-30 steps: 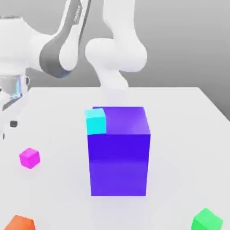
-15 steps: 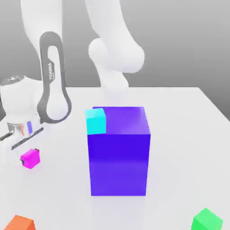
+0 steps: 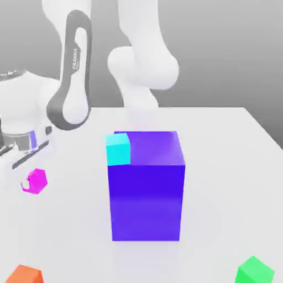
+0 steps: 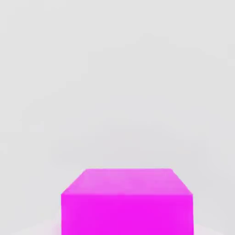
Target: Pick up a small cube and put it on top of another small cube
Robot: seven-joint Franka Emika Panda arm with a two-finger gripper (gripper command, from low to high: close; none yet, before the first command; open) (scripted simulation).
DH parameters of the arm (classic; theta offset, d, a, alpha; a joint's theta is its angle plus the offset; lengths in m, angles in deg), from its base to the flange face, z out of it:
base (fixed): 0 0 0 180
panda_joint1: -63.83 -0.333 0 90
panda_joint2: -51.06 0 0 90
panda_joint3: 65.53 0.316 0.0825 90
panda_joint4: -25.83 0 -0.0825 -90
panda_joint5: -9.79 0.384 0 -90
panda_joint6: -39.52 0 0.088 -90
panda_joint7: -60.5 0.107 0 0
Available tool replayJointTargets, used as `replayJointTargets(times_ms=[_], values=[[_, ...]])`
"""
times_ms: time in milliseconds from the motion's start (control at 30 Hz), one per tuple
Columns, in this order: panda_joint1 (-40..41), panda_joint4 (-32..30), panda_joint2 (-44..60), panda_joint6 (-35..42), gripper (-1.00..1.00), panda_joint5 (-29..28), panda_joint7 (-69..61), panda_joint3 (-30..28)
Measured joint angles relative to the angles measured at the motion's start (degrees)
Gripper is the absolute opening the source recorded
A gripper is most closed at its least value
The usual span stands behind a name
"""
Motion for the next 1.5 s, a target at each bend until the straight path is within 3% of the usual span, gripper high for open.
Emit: replayJointTargets(times_ms=[133,600,700,1300,1500], values=[[-1.98,4.04,1.97,1.40,-1.00,-2.29,-10.72,4.31],[-9.12,21.80,10.03,11.71,-1.00,-28.49,-45.26,10.08],[-14.05,26.17,11.51,14.70,-1.00,-32.56,-45.45,12.42],[-40.20,33.63,12.70,23.19,-1.00,-23.95,-2.33,25.84],[-41.53,29.49,12.43,20.52,-1.00,-15.88,11.92,26.23]])
